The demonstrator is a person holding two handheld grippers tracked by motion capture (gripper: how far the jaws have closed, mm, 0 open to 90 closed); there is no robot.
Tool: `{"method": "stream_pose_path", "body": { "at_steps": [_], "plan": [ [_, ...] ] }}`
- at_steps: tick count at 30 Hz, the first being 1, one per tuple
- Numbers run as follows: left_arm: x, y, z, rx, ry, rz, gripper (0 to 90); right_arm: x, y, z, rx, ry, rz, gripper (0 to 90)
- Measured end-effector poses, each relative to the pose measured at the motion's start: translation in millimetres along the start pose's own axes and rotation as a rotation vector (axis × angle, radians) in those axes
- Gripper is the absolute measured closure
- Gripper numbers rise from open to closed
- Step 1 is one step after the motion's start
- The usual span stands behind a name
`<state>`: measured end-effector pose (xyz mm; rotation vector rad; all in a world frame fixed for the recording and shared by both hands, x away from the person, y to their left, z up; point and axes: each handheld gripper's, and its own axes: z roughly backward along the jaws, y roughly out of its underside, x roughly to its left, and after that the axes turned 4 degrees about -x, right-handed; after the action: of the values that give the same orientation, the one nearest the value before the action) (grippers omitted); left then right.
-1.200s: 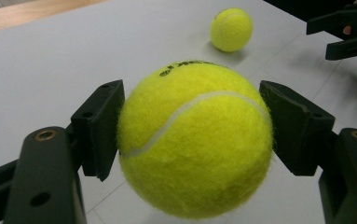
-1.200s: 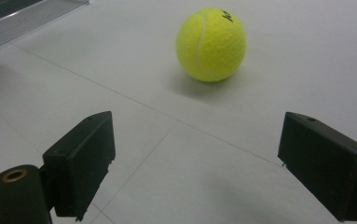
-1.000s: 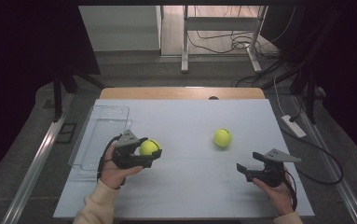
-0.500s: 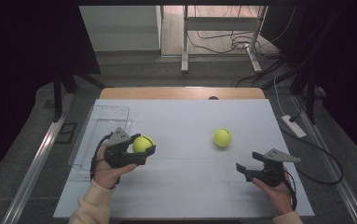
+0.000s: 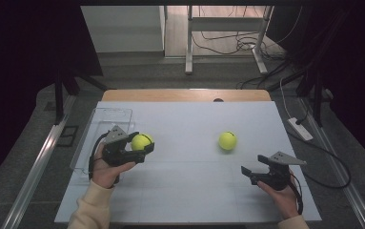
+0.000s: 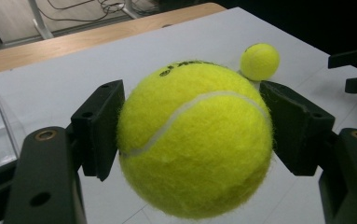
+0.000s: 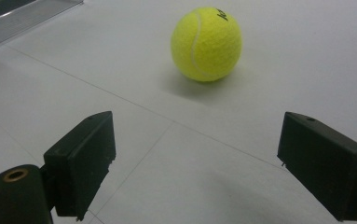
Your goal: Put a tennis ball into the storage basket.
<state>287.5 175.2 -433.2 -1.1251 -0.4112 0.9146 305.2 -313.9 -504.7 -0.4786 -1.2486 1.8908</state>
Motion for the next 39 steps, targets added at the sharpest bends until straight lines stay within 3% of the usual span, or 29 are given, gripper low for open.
{"method": "stream_pose_path", "body": {
  "at_steps": [14, 31, 39],
  "plan": [
    [10.8, -15.4, 4.8, -0.015, -0.04, 0.011, 27.1, 4.4, 1.3, 3.3, -0.008, -0.01, -0.005, 11.4],
    [30.4, -32.2, 11.9, 0.005, -0.086, 0.01, 27.1, 5.2, 3.1, 4.2, 0.003, 0.003, 0.005, 11.5],
    [39.6, -32.7, 10.4, 0.013, -0.107, 0.019, 27.1, 4.0, 4.1, 4.5, 0.005, 0.014, 0.008, 11.6]
  ]
}}
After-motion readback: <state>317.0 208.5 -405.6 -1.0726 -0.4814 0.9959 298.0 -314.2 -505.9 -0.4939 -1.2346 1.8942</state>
